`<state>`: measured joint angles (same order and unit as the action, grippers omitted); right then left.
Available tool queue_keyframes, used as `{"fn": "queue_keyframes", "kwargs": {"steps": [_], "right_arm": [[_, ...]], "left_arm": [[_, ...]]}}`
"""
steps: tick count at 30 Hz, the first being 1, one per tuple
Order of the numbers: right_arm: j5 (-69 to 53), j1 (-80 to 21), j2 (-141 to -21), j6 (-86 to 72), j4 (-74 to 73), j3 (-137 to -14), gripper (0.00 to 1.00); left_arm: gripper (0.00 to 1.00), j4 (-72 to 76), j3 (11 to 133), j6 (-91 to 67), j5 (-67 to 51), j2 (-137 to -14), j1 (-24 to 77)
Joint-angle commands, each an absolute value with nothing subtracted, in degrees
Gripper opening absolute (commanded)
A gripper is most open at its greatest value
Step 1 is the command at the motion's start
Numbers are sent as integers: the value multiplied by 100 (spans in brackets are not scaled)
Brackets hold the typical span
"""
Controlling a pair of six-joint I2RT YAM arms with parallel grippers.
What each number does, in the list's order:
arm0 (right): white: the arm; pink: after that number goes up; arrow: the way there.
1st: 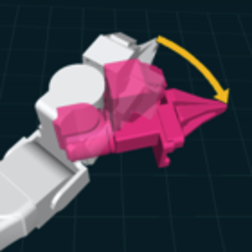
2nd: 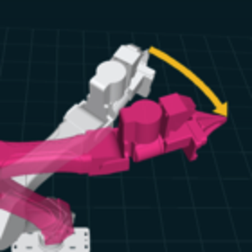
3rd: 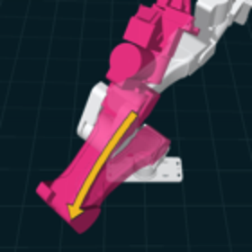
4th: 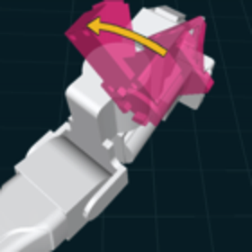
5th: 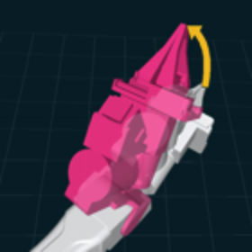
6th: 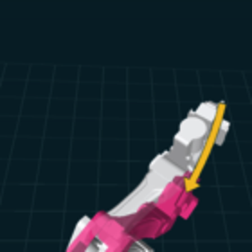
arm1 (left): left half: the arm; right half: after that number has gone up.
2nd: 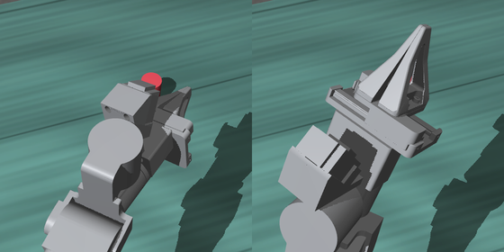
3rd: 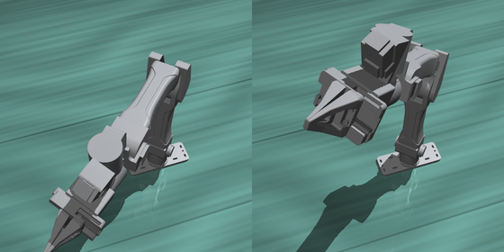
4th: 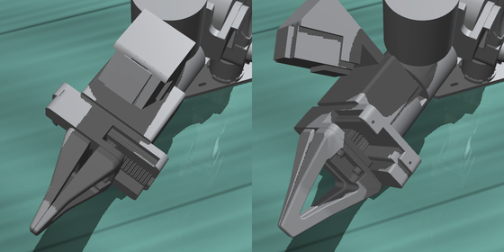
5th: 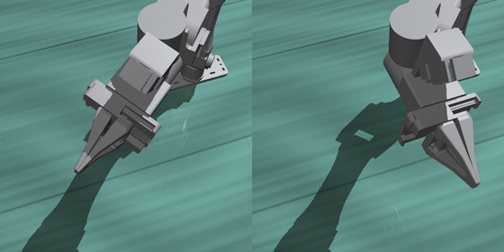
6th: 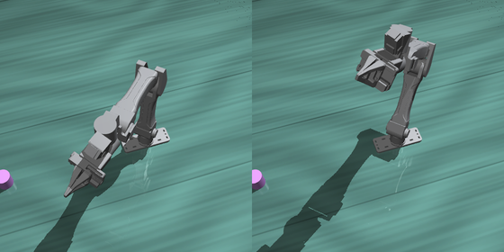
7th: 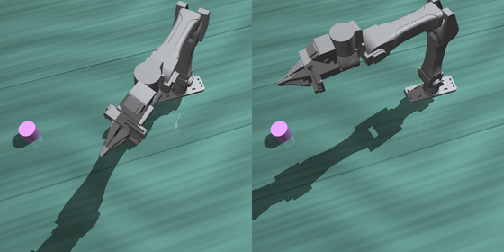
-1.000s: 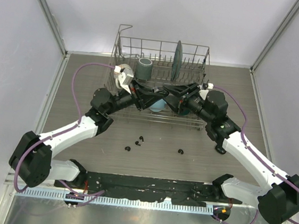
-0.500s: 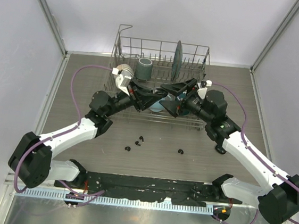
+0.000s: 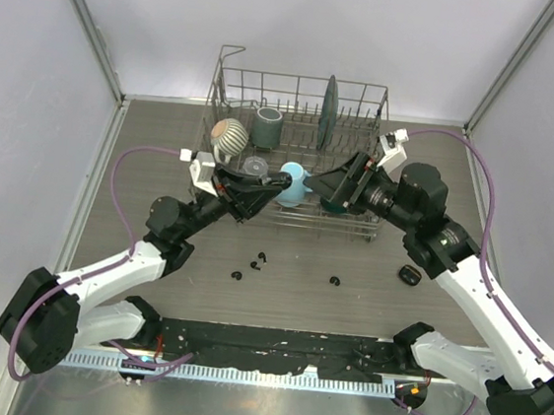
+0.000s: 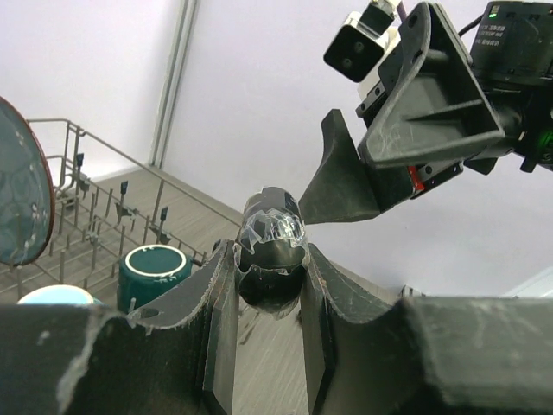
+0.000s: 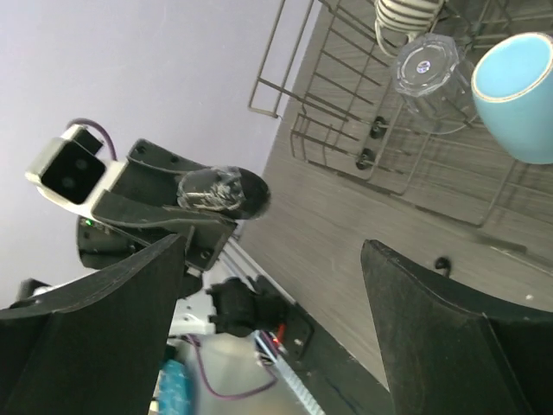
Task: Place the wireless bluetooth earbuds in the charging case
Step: Open the charging case.
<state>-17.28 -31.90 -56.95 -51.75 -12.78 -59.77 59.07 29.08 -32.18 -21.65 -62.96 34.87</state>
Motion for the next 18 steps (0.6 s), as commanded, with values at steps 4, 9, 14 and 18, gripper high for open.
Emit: {"fn": "queue_keyframes", "kwargs": {"steps": [4,9,14,18], "right_arm": [[-2101,-3392,-5774,-3700,-1845,-6442,88],[-2092,-3533,-5933,-3735,-1679,-6522,88],[-2198,-3560,-6020,-3920,-1398,-6513,88],[-2066,-3560,-6152,-3981,-1415,-6565,86]], "left_arm": [[0,6925,2900,-3700,-2285,-6381,3507],[0,6935,3032,-3788,-2628,-6521,3516],[0,6900,3102,-3797,-2830,-6565,3507],[0,6873,3199,-3832,-3067,-6583,3507]]}}
